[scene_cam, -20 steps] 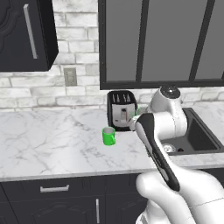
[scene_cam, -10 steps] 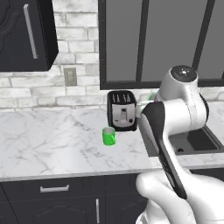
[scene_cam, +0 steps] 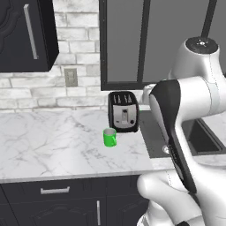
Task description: Clear the mugs and bowl far away from the sink.
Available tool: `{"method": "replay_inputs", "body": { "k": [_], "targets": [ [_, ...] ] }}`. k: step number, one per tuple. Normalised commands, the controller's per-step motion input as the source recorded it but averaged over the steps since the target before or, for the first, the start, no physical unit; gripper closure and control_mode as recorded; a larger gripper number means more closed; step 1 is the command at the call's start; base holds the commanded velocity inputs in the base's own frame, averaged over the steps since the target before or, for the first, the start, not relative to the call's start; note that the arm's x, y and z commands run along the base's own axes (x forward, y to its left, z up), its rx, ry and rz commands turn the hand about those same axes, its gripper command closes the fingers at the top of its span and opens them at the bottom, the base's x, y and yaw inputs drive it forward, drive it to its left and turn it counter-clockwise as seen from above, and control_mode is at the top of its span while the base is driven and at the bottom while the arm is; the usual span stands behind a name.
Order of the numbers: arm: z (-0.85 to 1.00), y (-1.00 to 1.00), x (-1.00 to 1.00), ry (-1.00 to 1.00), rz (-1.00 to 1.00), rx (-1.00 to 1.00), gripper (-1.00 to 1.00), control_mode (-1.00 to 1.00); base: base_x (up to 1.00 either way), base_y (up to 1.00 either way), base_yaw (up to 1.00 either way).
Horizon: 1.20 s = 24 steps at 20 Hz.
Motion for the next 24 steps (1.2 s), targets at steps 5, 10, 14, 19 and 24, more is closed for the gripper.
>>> {"method": "replay_inputs", "body": {
  "k": [5,10,14,19,24],
  "targets": [
    [0.0,0.0,-0.09,-0.01,0.0,0.0,1.0,1.0,-0.34,0.07,0.0],
    [0.0,0.0,0.0,0.0,0.0,0.0,1.0,1.0,-0.48,0.12,0.12],
    [0.0,0.0,0.0,0.0,0.0,0.0,1.0,1.0,-0.25,0.41,0.27],
    [0.0,0.0,0.0,0.0,0.0,0.0,1.0,1.0,-0.04,0.48,0.53],
    [0.0,0.0,0.0,0.0,0.0,0.0,1.0,1.0,0.0,0.44,0.76]
  ]
}}
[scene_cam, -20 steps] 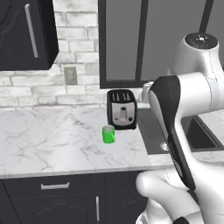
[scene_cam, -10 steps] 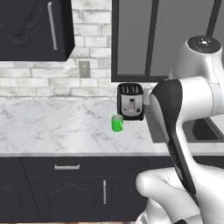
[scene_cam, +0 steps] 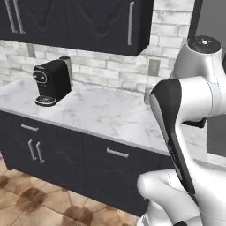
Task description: Clear the mugs and bowl far away from the sink.
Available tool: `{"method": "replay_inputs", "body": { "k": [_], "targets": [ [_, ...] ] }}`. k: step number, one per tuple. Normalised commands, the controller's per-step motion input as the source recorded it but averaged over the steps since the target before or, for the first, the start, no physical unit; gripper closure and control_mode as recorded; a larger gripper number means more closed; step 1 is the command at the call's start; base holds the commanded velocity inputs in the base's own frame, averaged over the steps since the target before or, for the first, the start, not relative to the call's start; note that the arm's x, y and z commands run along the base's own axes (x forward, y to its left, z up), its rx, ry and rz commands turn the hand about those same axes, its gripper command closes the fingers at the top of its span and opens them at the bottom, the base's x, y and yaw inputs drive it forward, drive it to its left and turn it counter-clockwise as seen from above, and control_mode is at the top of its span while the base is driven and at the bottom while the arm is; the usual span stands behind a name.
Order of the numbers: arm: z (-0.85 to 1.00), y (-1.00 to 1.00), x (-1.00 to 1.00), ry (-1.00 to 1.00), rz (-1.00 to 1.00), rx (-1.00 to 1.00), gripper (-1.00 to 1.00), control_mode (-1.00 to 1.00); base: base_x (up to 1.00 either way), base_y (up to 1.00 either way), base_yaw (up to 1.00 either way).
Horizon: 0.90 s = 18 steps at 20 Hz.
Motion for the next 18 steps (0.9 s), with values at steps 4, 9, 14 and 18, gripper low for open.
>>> {"method": "replay_inputs", "body": {
  "k": [4,9,14,18],
  "targets": [
    [0.0,0.0,0.0,0.0,0.0,0.0,1.0,1.0,0.0,0.52,0.8],
    [0.0,0.0,0.0,0.0,0.0,0.0,1.0,1.0,0.0,0.49,0.82],
    [0.0,0.0,0.0,0.0,0.0,0.0,1.0,1.0,0.0,0.22,0.83],
    [0.0,0.0,0.0,0.0,0.0,0.0,1.0,1.0,0.0,0.12,0.86]
  ]
}}
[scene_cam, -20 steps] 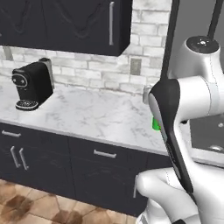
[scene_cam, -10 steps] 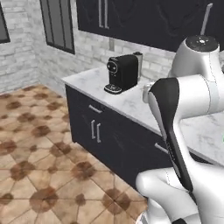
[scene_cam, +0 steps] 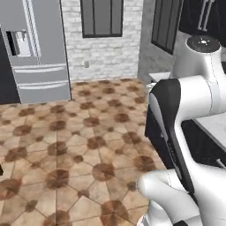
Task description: Clear the mugs and bowl far away from the sink.
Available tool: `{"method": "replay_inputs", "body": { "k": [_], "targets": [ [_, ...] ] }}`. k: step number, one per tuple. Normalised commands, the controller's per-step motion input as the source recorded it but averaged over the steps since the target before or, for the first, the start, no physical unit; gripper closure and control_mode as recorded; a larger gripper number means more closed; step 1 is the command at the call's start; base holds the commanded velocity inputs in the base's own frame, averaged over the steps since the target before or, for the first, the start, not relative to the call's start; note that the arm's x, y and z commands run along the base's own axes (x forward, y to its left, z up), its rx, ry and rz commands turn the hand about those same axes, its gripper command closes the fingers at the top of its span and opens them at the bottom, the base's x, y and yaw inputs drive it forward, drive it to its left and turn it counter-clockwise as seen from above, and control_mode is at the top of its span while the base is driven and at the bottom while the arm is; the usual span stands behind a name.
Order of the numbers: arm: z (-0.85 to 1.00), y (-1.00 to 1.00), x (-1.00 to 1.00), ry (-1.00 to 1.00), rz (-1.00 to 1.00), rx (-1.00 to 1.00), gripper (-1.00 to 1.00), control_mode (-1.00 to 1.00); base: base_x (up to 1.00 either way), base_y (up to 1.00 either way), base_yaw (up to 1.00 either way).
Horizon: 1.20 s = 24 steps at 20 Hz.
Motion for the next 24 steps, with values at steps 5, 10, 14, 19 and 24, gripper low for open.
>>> {"method": "replay_inputs", "body": {
  "k": [5,10,14,19,24],
  "targets": [
    [0.0,0.0,0.0,0.0,0.0,0.0,1.0,1.0,0.0,0.04,0.84],
    [0.0,0.0,0.0,0.0,0.0,0.0,1.0,1.0,0.15,0.0,0.77],
    [0.0,0.0,0.0,0.0,0.0,0.0,1.0,1.0,0.56,-0.2,0.71],
    [0.0,0.0,0.0,0.0,0.0,0.0,1.0,1.0,0.62,-0.59,0.61],
    [0.0,0.0,0.0,0.0,0.0,0.0,1.0,1.0,0.83,-0.74,0.49]
  ]
}}
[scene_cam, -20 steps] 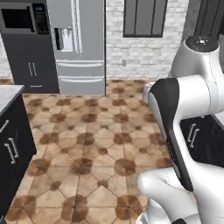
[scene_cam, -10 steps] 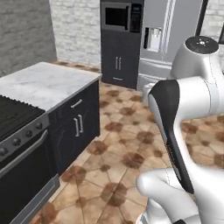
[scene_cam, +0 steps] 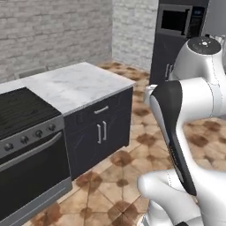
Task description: Clear the mugs and bowl far away from the sink.
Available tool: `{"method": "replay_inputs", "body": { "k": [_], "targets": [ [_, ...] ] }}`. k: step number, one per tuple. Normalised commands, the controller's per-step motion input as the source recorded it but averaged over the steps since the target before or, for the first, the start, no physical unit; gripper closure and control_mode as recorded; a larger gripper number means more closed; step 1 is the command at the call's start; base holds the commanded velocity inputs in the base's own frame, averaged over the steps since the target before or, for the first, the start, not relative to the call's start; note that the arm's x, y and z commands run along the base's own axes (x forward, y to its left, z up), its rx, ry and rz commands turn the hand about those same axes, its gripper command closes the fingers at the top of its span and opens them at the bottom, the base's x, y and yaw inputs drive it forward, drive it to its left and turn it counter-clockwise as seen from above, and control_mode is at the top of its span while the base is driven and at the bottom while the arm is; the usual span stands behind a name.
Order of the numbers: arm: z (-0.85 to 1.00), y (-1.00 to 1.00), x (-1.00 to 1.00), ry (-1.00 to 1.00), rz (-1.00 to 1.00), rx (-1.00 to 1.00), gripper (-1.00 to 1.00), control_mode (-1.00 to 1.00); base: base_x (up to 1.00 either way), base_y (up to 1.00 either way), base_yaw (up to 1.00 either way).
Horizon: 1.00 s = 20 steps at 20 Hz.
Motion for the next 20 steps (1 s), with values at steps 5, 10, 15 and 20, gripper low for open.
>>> {"method": "replay_inputs", "body": {
  "k": [5,10,15,20],
  "targets": [
    [0.0,0.0,0.0,0.0,0.0,0.0,1.0,1.0,0.91,-0.68,0.44],
    [0.0,0.0,0.0,0.0,0.0,0.0,1.0,1.0,1.0,-0.45,0.43],
    [0.0,0.0,0.0,0.0,0.0,0.0,1.0,1.0,1.0,-0.36,0.48],
    [0.0,0.0,0.0,0.0,0.0,0.0,1.0,1.0,0.98,-0.28,0.43]
  ]
}}
